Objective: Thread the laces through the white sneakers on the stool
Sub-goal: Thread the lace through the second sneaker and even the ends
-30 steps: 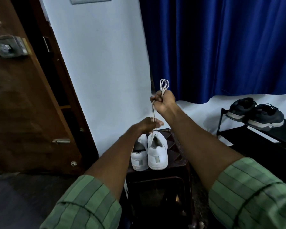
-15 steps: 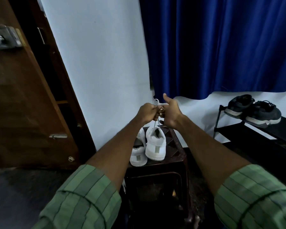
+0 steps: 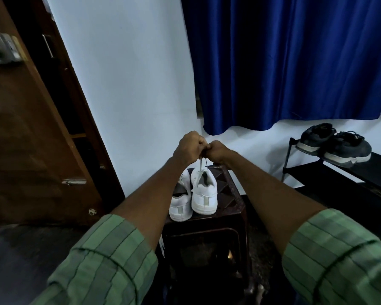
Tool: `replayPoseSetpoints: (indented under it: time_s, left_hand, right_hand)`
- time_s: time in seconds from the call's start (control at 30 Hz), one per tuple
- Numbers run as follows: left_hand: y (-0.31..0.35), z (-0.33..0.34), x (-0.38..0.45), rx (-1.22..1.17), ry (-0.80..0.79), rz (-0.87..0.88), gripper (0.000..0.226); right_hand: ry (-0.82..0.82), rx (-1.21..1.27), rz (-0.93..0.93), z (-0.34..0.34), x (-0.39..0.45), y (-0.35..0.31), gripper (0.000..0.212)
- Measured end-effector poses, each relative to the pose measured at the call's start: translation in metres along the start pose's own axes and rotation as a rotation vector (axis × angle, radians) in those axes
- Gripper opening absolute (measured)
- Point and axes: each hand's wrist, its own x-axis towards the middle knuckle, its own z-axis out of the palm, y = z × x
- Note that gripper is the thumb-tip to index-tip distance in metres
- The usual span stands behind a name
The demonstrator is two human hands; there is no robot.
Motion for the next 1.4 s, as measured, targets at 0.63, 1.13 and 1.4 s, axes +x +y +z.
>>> replayPoseSetpoints:
  time_s: [0.63, 1.13, 1.4]
  left_hand:
    - [-0.007, 0.026, -0.053, -0.095, -0.030, -0.241, 0.011]
    - [-0.010, 0.068, -0.096, 0.026, -0.032, -0.458, 0.025]
    - [-0.014, 0.041, -0.094, -0.011, -0.401, -0.368, 0.044]
  right_hand:
    - [0.163, 0.009, 0.000, 0.042, -0.036, 0.058, 0.028]
    - [0.292, -0.183, -0.043, 0.057, -0.089, 0.063, 0.024]
    - [-0.013, -0.321, -0.054, 0.053, -0.069, 0.070, 0.013]
